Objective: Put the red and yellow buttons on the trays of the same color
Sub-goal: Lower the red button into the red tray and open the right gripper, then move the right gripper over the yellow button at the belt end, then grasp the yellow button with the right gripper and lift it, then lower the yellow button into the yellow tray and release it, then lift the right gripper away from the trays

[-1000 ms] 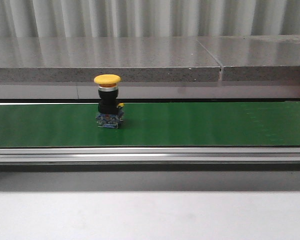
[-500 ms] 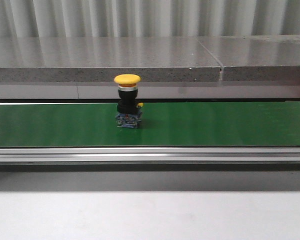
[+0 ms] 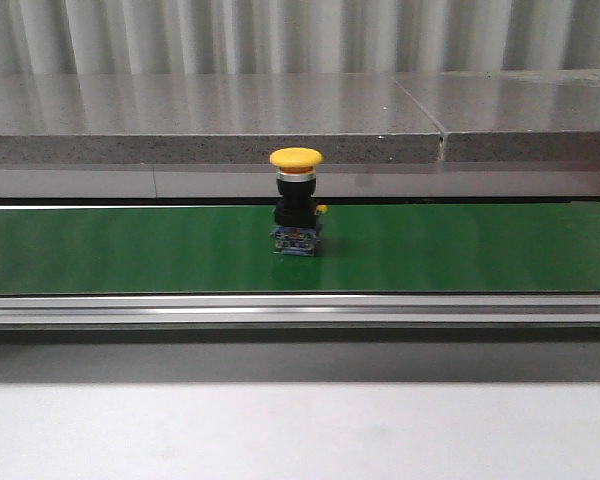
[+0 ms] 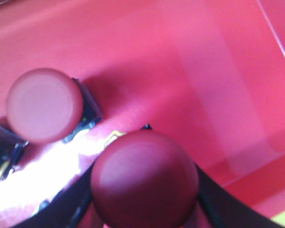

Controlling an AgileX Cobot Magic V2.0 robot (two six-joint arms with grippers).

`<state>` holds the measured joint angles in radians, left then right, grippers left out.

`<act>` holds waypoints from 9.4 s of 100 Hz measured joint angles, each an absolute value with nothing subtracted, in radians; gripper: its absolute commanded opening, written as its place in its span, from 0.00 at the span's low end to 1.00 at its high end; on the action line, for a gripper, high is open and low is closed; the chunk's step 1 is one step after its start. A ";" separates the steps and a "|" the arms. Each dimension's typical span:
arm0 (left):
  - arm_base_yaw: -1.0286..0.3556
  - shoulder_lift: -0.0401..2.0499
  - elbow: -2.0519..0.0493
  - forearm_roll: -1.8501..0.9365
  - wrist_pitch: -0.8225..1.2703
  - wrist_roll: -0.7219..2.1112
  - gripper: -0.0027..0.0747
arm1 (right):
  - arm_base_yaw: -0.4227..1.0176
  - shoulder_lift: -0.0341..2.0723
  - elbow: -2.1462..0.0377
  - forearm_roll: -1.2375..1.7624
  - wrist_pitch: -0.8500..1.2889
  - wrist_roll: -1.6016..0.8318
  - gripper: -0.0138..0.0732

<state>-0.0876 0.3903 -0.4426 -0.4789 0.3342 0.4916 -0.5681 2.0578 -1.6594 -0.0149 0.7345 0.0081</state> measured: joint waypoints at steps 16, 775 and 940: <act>-0.088 0.390 -0.443 -0.479 0.334 0.492 0.01 | -0.568 2.104 -1.692 -0.015 0.741 0.008 0.35; -0.088 0.390 -0.443 -0.479 0.334 0.492 0.01 | -0.087 0.968 -0.792 -0.057 0.459 0.037 0.79; -0.088 0.390 -0.443 -0.479 0.334 0.492 0.01 | 0.010 0.465 -0.521 -0.057 0.487 0.011 0.08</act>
<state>-0.0876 0.3903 -0.4426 -0.4789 0.3342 0.4916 0.0105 0.4654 -0.5211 -0.0571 0.4869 0.0106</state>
